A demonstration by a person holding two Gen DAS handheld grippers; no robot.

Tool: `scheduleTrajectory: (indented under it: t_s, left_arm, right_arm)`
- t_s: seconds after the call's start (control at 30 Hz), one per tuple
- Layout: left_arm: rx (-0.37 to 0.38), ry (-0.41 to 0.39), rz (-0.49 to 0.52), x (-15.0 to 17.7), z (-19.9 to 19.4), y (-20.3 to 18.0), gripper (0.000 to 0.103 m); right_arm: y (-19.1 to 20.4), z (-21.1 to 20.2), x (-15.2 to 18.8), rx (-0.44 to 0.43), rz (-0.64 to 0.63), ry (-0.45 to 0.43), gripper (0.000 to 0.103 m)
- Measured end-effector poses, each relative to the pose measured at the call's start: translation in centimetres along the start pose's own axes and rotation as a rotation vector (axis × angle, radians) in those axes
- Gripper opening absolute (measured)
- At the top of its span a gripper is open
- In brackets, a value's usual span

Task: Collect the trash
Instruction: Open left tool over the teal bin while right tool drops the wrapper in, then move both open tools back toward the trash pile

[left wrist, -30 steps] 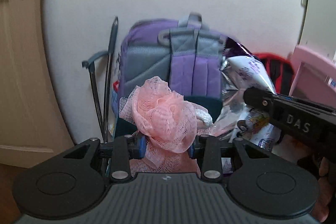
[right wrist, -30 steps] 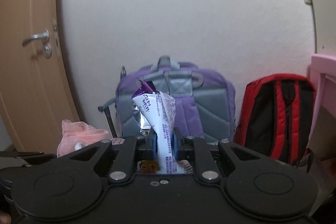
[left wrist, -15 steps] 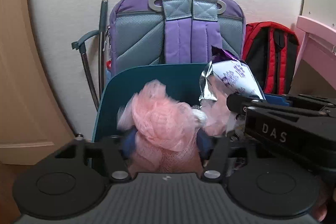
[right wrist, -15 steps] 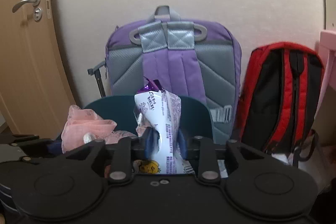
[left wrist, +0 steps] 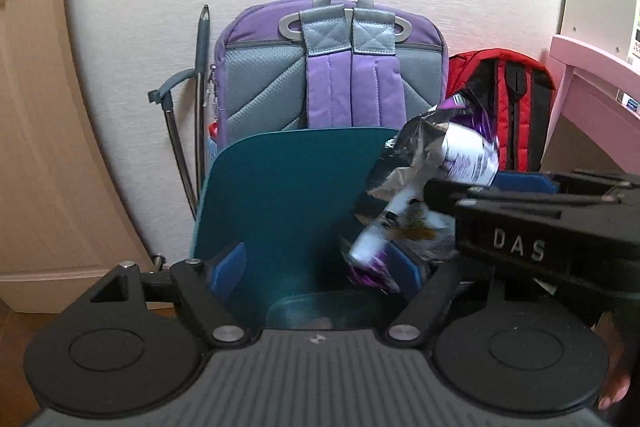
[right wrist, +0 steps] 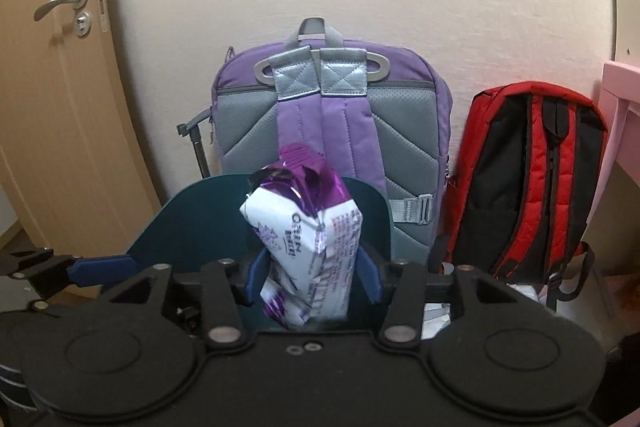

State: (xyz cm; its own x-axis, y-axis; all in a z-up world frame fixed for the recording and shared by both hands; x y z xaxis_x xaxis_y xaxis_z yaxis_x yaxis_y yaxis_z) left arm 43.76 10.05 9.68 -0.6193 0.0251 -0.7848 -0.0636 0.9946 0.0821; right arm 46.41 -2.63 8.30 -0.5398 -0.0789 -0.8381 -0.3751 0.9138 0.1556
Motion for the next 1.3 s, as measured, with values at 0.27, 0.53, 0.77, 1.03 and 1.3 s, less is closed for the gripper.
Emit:
scheduleTrajectory:
  t_s: [0.27, 0.53, 0.77, 1.03, 1.3]
  left_arm:
    - [-0.022, -0.017, -0.011, 0.3, -3.5, 0.9, 0.082]
    - [-0.014, -0.021, -0.051, 1.2, -4.3, 3.1, 0.082]
    - [0.035, -0.037, -0.087, 1.9, -3.9, 4.8, 0.082]
    - [0.063, -0.078, -0.122, 2.7, -4.1, 6.5, 0.082]
    - [0.059, -0.112, -0.154, 2.9, -4.3, 8.0, 0.082]
  right_arm:
    - [1.3, -0.4, -0.5, -0.026, -0.033, 0.089, 0.052]
    - [1.8, 3.0, 0.1, -0.061, 0.013, 0.286, 0.053]
    - [1.7, 4.7, -0.3, -0.07, 0.053, 0.351, 0.053]
    - [3.4, 6.9, 0.1, 0.027, -0.177, 0.609, 0.053]
    - [3.3, 5.1, -2.6, -0.124, -0.014, 0.414, 0.052]
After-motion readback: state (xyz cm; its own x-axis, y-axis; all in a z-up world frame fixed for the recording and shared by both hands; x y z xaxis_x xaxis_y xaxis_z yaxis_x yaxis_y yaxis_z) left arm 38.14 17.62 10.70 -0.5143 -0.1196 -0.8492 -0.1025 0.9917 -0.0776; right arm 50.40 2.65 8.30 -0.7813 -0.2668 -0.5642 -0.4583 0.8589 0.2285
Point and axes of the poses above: each gripper's, at about its wrist camera, not at the fingertips, and z roughly the way its jaws point, y to its left, x to its underside, the point moved 2 cm from there along z, roughly the way its jaws point, and after that the axes turned 4 degrees about z, right-handed, at the moved point
